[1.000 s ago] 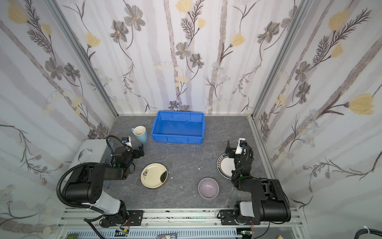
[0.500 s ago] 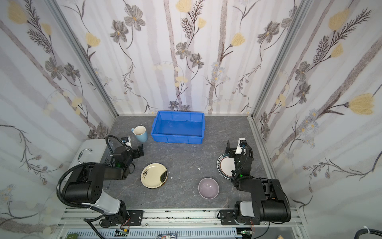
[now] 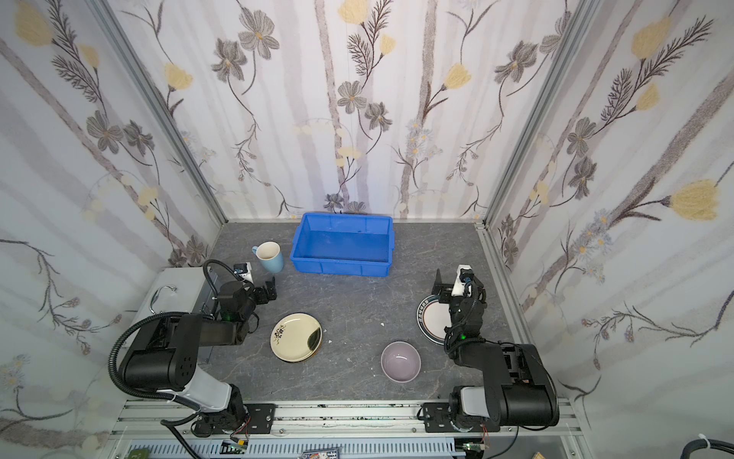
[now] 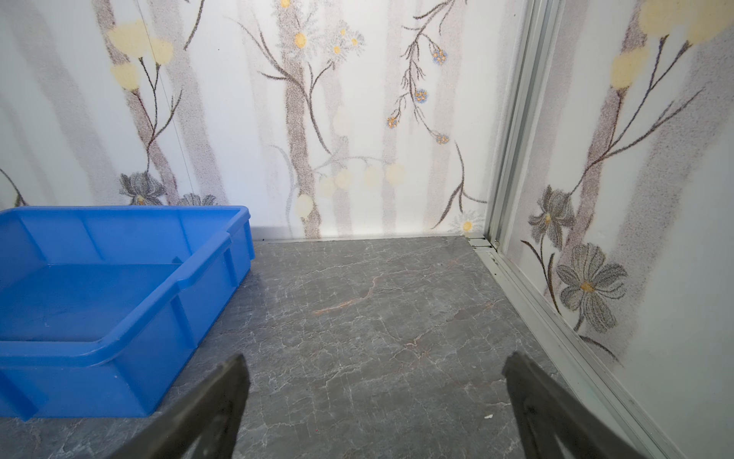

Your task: Place the mixed dishes into the plastic bin

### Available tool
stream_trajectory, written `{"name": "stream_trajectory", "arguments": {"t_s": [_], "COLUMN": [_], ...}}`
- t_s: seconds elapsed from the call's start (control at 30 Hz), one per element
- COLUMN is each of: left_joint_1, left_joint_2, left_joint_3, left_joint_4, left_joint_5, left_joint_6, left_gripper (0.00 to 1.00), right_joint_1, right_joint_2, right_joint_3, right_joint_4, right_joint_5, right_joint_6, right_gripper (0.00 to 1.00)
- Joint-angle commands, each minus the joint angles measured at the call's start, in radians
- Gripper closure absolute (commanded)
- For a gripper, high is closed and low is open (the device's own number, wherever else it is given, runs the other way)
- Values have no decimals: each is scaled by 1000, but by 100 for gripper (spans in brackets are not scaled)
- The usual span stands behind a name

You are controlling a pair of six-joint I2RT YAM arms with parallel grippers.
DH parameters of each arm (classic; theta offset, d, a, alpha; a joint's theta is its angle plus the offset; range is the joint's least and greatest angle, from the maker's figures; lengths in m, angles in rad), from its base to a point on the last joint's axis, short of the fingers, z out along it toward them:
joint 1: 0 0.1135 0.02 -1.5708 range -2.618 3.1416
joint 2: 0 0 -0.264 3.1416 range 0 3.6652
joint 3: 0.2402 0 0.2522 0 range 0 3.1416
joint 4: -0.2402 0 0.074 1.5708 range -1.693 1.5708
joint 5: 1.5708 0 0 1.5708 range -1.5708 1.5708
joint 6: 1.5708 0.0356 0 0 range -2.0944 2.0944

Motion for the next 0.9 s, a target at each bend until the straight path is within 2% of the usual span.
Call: {"name": "stream_trajectory", "arguments": {"t_s": [0.0,0.03,0.13,0.23,0.33,0.4,0.5,0.57,0.63,0.77,0.87], "left_joint_1": [-2,-2,0,1,1,1,5,9,10,11,16], "left_joint_2": [-6,-13,-54,-102,-147,-183,-188,-163,-132,-69,11], "left_joint_3": [21,27,78,203,264,305,444,544,625,762,903], "left_joint_4": [-31,-47,-166,-419,-503,-556,-769,-904,-996,-1128,-1288], "left_joint_5": [12,21,24,38,35,-6,-94,-110,-106,-122,-147], "left_joint_6": [11,15,13,17,24,14,-20,-33,-54,-130,-177], "left_gripper": [0,0,0,0,0,0,0,0,0,0,6], "right_joint_1": [4,8,26,56,96,117,142,162,190,272,326], "right_joint_2": [-26,-37,-93,-111,-80,-39,17,27,6,-22,-9], "right_joint_3": [30,38,132,308,519,676,846,913,910,906,929], "right_joint_4": [-46,-48,-265,-582,-900,-1079,-1274,-1352,-1345,-1353,-1398], "right_joint_5": [7,31,104,179,229,246,248,171,115,116,122], "right_joint_6": [-13,-9,-4,19,42,65,157,194,211,223,242], "right_gripper": [0,0,0,0,0,0,0,0,0,0,0]}}
